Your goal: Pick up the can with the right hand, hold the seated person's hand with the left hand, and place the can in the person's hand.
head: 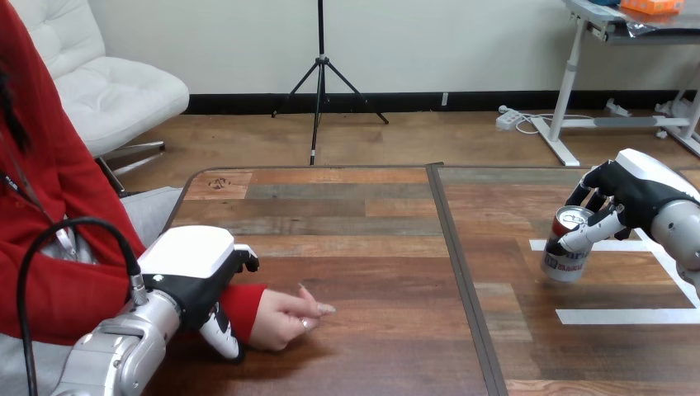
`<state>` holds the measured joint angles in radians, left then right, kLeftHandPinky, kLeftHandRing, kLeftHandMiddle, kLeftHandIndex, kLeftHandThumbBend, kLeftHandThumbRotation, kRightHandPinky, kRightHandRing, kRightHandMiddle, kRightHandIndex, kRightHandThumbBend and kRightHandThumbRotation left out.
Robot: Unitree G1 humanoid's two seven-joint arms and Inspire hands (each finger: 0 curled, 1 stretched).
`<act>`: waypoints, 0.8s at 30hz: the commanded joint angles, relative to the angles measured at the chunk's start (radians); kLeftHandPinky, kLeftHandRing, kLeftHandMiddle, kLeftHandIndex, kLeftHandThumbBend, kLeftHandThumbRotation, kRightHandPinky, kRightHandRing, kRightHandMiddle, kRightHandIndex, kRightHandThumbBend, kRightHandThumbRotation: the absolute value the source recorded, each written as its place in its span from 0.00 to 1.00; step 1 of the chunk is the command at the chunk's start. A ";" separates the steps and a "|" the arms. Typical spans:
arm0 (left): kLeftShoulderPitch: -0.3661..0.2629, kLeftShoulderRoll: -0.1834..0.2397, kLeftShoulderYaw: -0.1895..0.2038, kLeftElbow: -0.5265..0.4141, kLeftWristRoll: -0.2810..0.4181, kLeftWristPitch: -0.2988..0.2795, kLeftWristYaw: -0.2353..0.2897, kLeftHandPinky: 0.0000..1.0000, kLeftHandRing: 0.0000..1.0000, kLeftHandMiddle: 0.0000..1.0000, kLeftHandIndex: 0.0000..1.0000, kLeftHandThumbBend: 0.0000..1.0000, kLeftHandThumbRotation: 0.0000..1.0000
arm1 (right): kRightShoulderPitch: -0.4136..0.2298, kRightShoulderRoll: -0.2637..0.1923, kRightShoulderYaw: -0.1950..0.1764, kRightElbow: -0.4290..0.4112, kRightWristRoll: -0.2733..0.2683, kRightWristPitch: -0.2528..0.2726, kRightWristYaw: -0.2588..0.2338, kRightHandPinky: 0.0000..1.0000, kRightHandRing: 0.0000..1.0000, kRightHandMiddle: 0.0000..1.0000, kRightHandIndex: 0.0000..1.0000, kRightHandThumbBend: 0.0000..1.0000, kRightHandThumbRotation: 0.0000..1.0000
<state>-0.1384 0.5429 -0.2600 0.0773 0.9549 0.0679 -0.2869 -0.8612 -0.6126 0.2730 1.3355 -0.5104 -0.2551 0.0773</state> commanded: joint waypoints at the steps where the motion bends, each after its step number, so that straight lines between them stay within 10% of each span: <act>1: -0.055 0.001 -0.013 0.051 0.025 0.027 0.049 0.66 0.71 0.73 0.73 0.98 0.01 | -0.111 -0.020 -0.002 -0.053 -0.001 -0.016 -0.019 0.34 0.38 0.43 0.49 0.72 0.00; 24: -0.077 -0.008 -0.043 0.054 -0.009 0.125 -0.028 0.18 0.27 0.36 0.49 0.85 0.00 | -0.105 -0.020 -0.010 -0.054 0.005 -0.030 -0.024 0.34 0.37 0.42 0.48 0.72 0.00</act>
<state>-0.1754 0.5316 -0.2806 0.1257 0.9445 0.1730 -0.2835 -0.8612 -0.6130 0.2730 1.3355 -0.5127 -0.2658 0.0773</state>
